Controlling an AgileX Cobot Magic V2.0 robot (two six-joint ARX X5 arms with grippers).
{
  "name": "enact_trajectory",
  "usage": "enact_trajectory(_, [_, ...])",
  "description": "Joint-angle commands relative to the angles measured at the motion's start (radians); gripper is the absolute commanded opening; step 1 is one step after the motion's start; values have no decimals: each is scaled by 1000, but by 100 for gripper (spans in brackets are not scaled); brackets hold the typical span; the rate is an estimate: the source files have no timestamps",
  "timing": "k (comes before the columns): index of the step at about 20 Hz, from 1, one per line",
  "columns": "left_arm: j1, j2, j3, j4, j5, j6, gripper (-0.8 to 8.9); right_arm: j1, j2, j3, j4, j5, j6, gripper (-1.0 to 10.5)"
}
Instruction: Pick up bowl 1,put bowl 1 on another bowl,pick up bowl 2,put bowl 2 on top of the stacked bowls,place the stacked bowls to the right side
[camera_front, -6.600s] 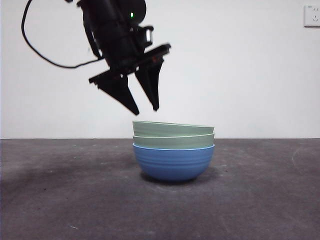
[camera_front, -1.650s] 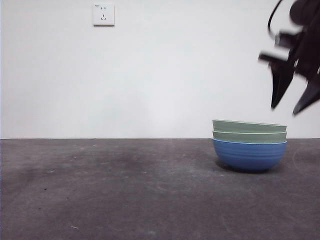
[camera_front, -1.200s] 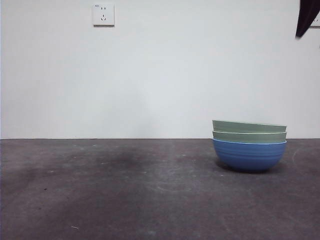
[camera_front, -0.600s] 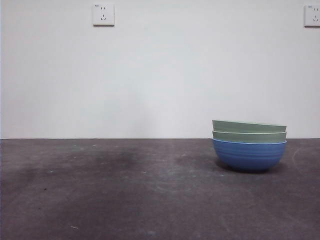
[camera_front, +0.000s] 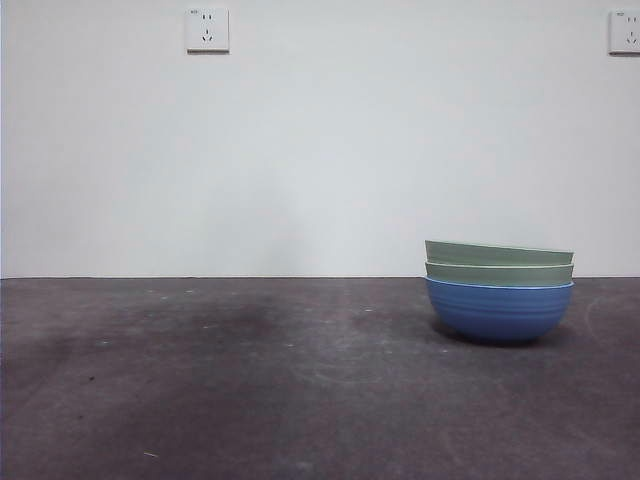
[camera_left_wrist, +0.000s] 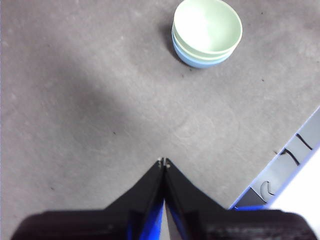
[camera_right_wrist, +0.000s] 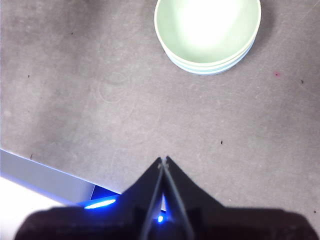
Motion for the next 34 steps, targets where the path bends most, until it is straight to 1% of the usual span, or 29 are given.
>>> enact_trajectory(1, [59, -54, -1, 103, -39, 27, -3, 0, -2, -5, 3, 3, 6, 5])
enact_trajectory(4, [156, -160, -3, 337, -33, 24, -4, 0, -2, -5, 3, 3, 6, 5])
enact_trajectory(6, [238, -239, -24, 454, 14, 25, -3, 0, -2, -4, 3, 3, 6, 5])
enact_trajectory(8, [325, -328, -93, 552, 51, 26, -3, 0, -2, -4, 3, 3, 6, 5])
enact_trajectory(10, [409, -447, -233, 666, 66, 27, -3, 0, -3, -4, 3, 3, 6, 5])
enact_trajectory(13, [507, -654, -548, 879, 60, 33, -3, 0, -2, -4, 3, 3, 6, 5])
enact_trajectory(15, [548, -788, -777, 1024, 58, 45, -3, 0, -3, -5, 3, 3, 6, 5])
enact_trajectory(17, [565, -906, -987, 1132, 60, 46, -3, 0, -2, -5, 3, 3, 6, 5])
enact_trajectory(20, [566, -1053, -1242, 1190, 61, 45, -3, 0, -3, -4, 3, 3, 6, 5])
enact_trajectory(25, [566, -1193, -1518, 1214, 54, 45, -3, 0, -3, -5, 3, 3, 6, 5])
enact_trajectory(27, [566, -1238, -1598, 1215, 32, 43, -4, 0, -3, -4, 3, 3, 6, 5])
enact_trajectory(30, [566, -1314, -1695, 1215, 27, 42, -3, 0, -3, -4, 3, 3, 6, 5])
enact_trajectory(32, [566, -1355, -1737, 1210, 28, 40, -3, 0, -3, -4, 3, 3, 6, 5])
enact_trajectory(34, [566, -1369, -1764, 1211, 28, 17, -3, 0, -3, -4, 3, 3, 6, 5])
